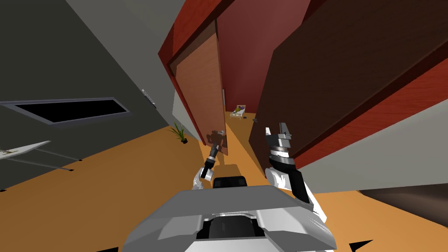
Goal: Push the door open
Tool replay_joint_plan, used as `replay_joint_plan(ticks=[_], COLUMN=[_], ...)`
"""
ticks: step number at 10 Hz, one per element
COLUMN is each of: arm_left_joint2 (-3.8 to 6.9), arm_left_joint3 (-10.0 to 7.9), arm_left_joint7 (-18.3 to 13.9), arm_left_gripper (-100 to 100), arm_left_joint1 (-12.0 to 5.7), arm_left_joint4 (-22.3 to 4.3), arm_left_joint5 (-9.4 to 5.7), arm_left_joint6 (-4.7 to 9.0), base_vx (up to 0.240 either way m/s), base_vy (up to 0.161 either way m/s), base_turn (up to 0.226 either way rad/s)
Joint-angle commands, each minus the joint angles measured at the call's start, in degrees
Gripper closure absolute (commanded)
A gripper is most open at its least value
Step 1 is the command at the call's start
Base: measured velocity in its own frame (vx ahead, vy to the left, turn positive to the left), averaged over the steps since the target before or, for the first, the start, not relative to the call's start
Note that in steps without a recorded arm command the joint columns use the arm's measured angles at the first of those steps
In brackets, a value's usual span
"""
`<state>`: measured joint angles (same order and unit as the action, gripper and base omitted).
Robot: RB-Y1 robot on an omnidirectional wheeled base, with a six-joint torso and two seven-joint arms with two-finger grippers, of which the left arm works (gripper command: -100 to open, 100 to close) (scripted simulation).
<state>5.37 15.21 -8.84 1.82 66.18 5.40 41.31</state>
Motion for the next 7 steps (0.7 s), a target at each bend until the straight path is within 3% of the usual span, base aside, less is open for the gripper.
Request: replay_joint_plan(ticks=[1,7], arm_left_joint2=[0.1,-0.19], arm_left_joint3=[0.4,1.86], arm_left_joint7=[-0.42,-1.39], arm_left_gripper=[-100,-100], arm_left_joint1=[-0.96,-4.15], arm_left_joint4=[-2.32,-10.63], arm_left_joint5=[0.2,0.99], arm_left_joint6=[0.35,1.85], base_vx=[0.091,0.092], base_vy=[0.077,0.059], base_turn=[-0.022,-0.017])
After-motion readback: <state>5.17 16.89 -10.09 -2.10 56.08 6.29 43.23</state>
